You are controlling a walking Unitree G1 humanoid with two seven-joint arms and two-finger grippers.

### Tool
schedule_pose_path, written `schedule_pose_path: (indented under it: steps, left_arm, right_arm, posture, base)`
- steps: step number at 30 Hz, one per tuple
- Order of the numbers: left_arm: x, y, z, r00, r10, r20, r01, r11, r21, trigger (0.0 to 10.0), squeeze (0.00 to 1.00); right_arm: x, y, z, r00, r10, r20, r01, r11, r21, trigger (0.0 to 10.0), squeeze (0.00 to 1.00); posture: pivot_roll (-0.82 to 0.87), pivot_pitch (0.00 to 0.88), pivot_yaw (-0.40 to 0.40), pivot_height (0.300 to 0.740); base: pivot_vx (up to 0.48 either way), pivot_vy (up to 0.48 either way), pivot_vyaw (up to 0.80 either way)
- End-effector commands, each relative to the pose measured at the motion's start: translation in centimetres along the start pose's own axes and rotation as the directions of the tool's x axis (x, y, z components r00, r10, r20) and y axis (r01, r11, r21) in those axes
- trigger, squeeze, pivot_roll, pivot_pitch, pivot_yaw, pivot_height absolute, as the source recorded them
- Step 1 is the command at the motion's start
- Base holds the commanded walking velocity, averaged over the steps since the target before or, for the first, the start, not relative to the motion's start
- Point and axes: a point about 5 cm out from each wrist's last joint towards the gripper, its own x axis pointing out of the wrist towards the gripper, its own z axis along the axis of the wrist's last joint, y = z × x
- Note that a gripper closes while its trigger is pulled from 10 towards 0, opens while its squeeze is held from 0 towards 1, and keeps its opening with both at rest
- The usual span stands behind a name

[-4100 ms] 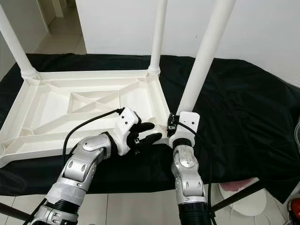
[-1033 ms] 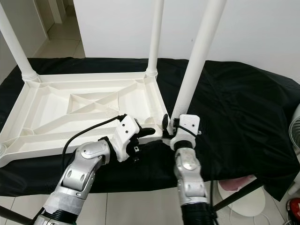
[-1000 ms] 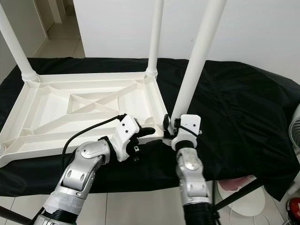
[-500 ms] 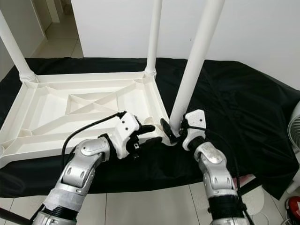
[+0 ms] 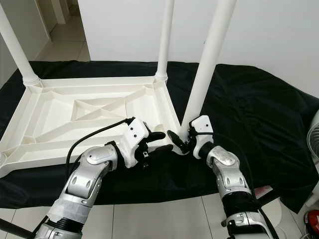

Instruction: Building children table

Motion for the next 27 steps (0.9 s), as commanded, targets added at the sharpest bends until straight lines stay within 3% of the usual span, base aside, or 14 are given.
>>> schedule_pose_path:
  steps: [1, 10, 11, 12, 20, 24, 25, 27]
  left_arm:
    - [-0.1, 0.5, -0.2, 0.986, 0.164, -0.010, -0.164, 0.986, -0.001, 10.0, 0.00]
    - [0.2, 0.5, -0.1, 0.986, 0.164, -0.006, -0.164, 0.986, -0.009, 10.0, 0.00]
    - [0.2, 0.5, -0.1, 0.986, 0.164, -0.005, -0.164, 0.986, -0.010, 10.0, 0.00]
    - [0.3, 0.5, -0.2, 0.987, 0.163, -0.005, -0.163, 0.986, -0.010, 10.0, 0.00]
    - [0.4, 0.5, -0.2, 0.986, 0.164, -0.004, -0.164, 0.986, -0.011, 10.0, 0.00]
    - [0.5, 0.6, -0.5, 0.985, 0.170, -0.012, -0.170, 0.985, -0.016, 10.0, 0.00]
    - [0.5, 0.6, -0.5, 0.985, 0.170, -0.012, -0.170, 0.985, -0.016, 10.0, 0.00]
    - [0.5, 0.7, -0.4, 0.985, 0.172, -0.012, -0.172, 0.985, -0.017, 10.0, 0.00]
  right_arm:
    - [0.0, 0.2, -0.4, 0.999, 0.037, -0.008, -0.037, 0.999, 0.013, 0.0, 0.00]
    - [-0.5, 0.1, -0.9, 1.000, 0.023, -0.002, -0.023, 0.999, 0.030, 0.0, 0.00]
    - [-0.6, 0.1, -0.9, 1.000, 0.001, 0.000, -0.001, 0.999, 0.036, 7.5, 0.00]
    - [-0.6, 0.1, -0.9, 1.000, -0.028, 0.000, 0.028, 0.998, 0.050, 10.0, 0.00]
    - [-0.8, 0.1, -0.6, 0.971, -0.240, -0.006, 0.240, 0.970, 0.029, 10.0, 0.00]
    - [-0.7, 1.7, -0.4, 0.908, -0.420, 0.000, 0.418, 0.903, 0.101, 10.0, 0.00]
    - [-0.7, 1.7, -0.4, 0.908, -0.420, 0.000, 0.418, 0.903, 0.101, 10.0, 0.00]
    - [-0.9, 2.3, -0.9, 0.848, -0.528, -0.035, 0.528, 0.840, 0.122, 10.0, 0.00]
  posture:
    - [0.04, 0.048, -0.047, 0.740]
    - [0.03, 0.045, -0.049, 0.740]
    - [0.02, 0.042, -0.050, 0.740]
    - [0.02, 0.041, -0.051, 0.740]
    - [0.01, 0.027, -0.052, 0.740]
    - [0.01, 0.017, -0.051, 0.740]
    - [0.01, 0.017, -0.051, 0.740]
    - [0.01, 0.015, -0.053, 0.740]
  base:
    - [0.000, 0.000, 0.00]
    - [0.000, 0.000, 0.00]
    - [0.000, 0.000, 0.00]
    - [0.000, 0.000, 0.00]
    - [0.000, 0.000, 0.00]
    - [0.000, 0.000, 0.00]
    - [0.000, 0.000, 0.00]
    - [0.000, 0.000, 0.00]
